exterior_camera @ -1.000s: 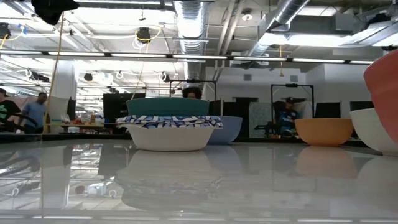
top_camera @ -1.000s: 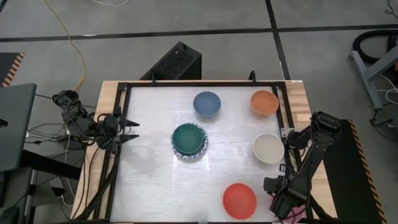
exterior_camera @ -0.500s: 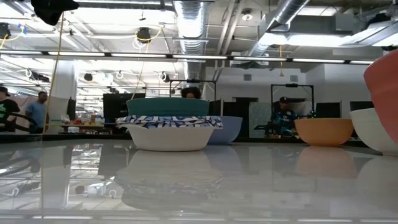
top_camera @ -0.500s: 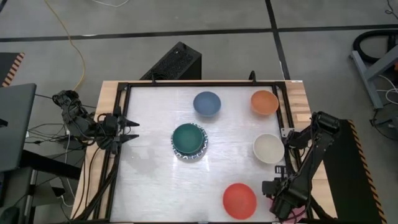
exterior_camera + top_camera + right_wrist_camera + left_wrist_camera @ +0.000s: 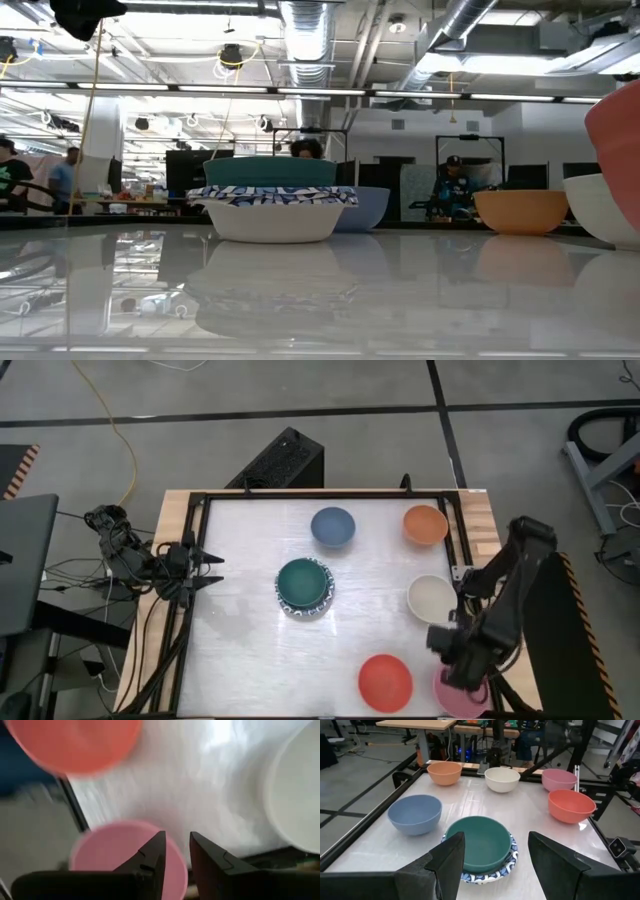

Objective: Nest bowls inside each other
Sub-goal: Stack the pink bowl on top of the green bowl

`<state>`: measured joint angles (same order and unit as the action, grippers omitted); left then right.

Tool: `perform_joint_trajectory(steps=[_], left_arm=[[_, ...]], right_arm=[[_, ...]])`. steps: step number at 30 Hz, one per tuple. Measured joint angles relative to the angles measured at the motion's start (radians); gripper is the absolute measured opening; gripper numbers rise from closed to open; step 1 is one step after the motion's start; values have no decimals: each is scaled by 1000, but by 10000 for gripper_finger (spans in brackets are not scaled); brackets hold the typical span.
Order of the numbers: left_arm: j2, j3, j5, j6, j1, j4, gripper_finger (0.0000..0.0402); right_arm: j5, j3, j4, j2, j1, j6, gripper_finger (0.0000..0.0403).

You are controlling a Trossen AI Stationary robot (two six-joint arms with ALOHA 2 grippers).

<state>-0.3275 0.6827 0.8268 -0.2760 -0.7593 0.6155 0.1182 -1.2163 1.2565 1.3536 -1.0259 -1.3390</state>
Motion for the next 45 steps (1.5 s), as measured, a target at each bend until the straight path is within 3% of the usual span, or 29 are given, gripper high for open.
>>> perform_joint_trajectory(steps=[5, 10, 14, 19, 27, 36, 45], left_arm=[[0, 0, 0, 1, 0, 0, 208], [0, 0, 0, 2, 0, 0, 208], [0, 0, 0, -4, 0, 1, 208], [0, 0, -7, -7, 0, 0, 208], [0, 0, -44, 3, 0, 0, 208], [-20, 0, -71, 4, 0, 12, 208], [-70, 0, -87, -11, 0, 24, 208]], right_arm=[[153, 0, -8, -110, -24, -87, 108], [167, 0, -9, -95, -59, -30, 108], [128, 0, -24, -24, -80, 58, 108], [87, 0, -27, 66, -54, 4, 108], [-217, 1, -85, 153, -16, 54, 138], [-170, 1, -66, 156, -5, 111, 233], [-161, 44, -45, 156, -10, 213, 224]])
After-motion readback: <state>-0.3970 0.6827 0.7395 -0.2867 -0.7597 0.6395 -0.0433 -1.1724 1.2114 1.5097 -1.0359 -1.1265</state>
